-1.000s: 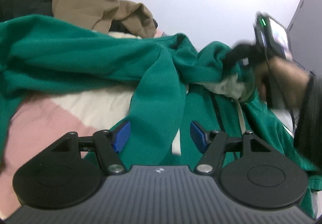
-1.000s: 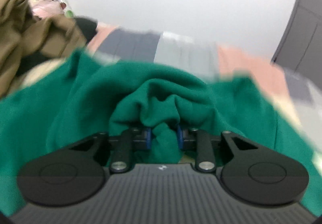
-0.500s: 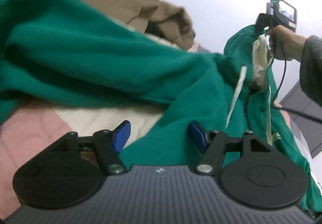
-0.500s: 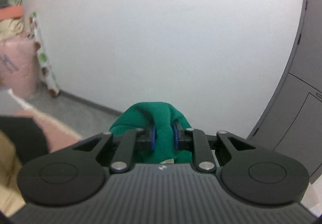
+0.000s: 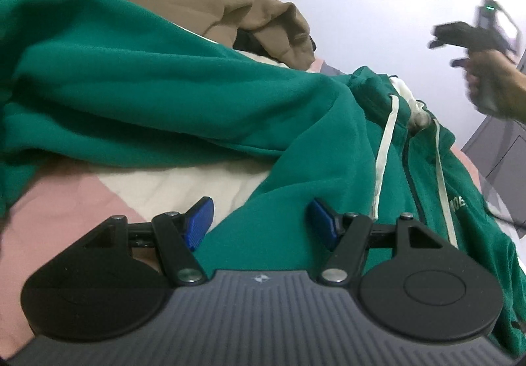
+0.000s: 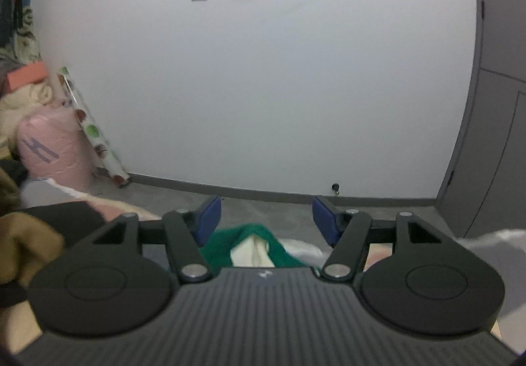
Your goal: Fold large clothes
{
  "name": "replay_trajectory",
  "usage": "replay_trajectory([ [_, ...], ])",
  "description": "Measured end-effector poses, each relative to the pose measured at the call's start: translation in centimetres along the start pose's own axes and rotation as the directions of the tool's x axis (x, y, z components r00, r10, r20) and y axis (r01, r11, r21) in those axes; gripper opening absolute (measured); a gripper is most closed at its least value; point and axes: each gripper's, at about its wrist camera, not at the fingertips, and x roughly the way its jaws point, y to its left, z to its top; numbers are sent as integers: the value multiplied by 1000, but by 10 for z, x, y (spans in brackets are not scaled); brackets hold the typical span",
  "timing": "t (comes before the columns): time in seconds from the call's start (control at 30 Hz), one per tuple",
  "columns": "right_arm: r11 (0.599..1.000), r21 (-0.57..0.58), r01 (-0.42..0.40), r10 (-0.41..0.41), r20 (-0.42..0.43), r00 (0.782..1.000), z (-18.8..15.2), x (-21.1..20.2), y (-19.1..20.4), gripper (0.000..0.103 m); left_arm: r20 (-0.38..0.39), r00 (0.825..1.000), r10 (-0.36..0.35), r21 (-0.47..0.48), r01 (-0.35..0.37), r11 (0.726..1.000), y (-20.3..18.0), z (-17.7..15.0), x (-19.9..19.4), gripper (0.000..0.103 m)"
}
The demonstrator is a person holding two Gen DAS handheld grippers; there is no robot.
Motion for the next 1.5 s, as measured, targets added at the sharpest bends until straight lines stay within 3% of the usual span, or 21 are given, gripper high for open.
replay_trajectory([
  [0.2, 998, 54, -14, 17, -67, 998, -41, -86, -31, 63, -18, 1000, 24, 55, -23, 998, -3, -8, -19, 70],
  [0.5, 986, 166, 20, 8, -166, 986, -142, -228, -75, 63, -17, 1000, -9, 125, 11, 992, -8, -23, -60, 70],
  [0.6, 976, 214, 42, 5, -212, 977, -178, -271, -93, 63, -32, 999, -1, 141, 5, 990, -9, -27, -72, 70],
  [0.73, 966, 232, 110, -33, -315, 949, -226, -319, -120, 63, -53, 998, 18, 163, -9, 987, -11, -32, -86, 70],
  [0.83, 940, 302, 160, -51, -340, 939, -257, -363, -152, 63, -56, 997, 51, 193, -39, 980, -12, -35, -100, 70],
  [0.97, 917, 344, 203, -63, -378, 924, -268, -389, -180, 63, -47, 995, 90, 215, -77, 974, -11, -38, -123, 70],
  [1.03, 889, 413, 196, -32, -372, 928, -277, -400, -193, 64, -43, 992, 118, 223, -106, 969, -10, -37, -133, 70],
  [1.13, 871, 459, 174, 31, -405, 914, -289, -400, -197, 64, -49, 987, 150, 197, -138, 971, -5, -35, -148, 70],
  [1.27, 895, 436, 94, 117, -433, 894, -297, -394, -186, 64, -66, 981, 182, 151, -170, 974, 6, -37, -162, 70],
  [1.33, 913, 400, 78, 114, -434, 893, -298, -397, -181, 64, -85, 977, 194, 136, -181, 974, 10, -39, -167, 70],
  [1.47, 960, 268, 74, 70, -488, 870, -308, -385, -160, 63, -134, 972, 193, 103, -180, 978, 16, -44, -169, 70],
  [1.5, 969, 237, 69, 60, -499, 864, -311, -382, -156, 57, -143, 970, 195, 101, -181, 978, 16, -45, -169, 70],
])
